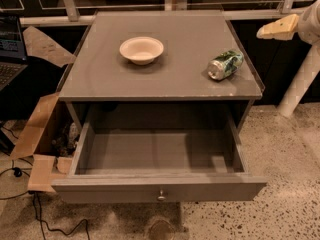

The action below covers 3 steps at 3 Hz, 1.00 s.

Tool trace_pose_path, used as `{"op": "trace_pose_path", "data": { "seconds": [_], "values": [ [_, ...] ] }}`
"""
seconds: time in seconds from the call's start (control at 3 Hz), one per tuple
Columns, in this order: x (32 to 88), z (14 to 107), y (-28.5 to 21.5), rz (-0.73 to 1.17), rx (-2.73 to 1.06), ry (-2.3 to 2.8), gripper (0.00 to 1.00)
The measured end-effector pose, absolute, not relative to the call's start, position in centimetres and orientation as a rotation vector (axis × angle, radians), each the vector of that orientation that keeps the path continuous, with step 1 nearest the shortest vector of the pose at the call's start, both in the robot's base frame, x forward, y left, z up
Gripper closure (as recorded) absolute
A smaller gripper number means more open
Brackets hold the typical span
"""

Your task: Place green can into top drawer

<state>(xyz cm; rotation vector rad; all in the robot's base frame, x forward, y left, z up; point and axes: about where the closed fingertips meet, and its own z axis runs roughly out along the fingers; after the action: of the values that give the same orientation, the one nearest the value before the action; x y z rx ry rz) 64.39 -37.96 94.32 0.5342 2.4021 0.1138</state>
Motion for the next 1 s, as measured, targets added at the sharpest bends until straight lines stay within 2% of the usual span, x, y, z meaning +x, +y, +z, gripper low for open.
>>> {"op": "trace_pose_path", "data": {
  "seconds": [0.67,1.0],
  "values": [
    [69.1,94.3,-32.4,0.421,0.914,2.407,0.0],
    [69.5,94.8,-32.0,0.445,0.938,2.394,0.0]
  ]
}}
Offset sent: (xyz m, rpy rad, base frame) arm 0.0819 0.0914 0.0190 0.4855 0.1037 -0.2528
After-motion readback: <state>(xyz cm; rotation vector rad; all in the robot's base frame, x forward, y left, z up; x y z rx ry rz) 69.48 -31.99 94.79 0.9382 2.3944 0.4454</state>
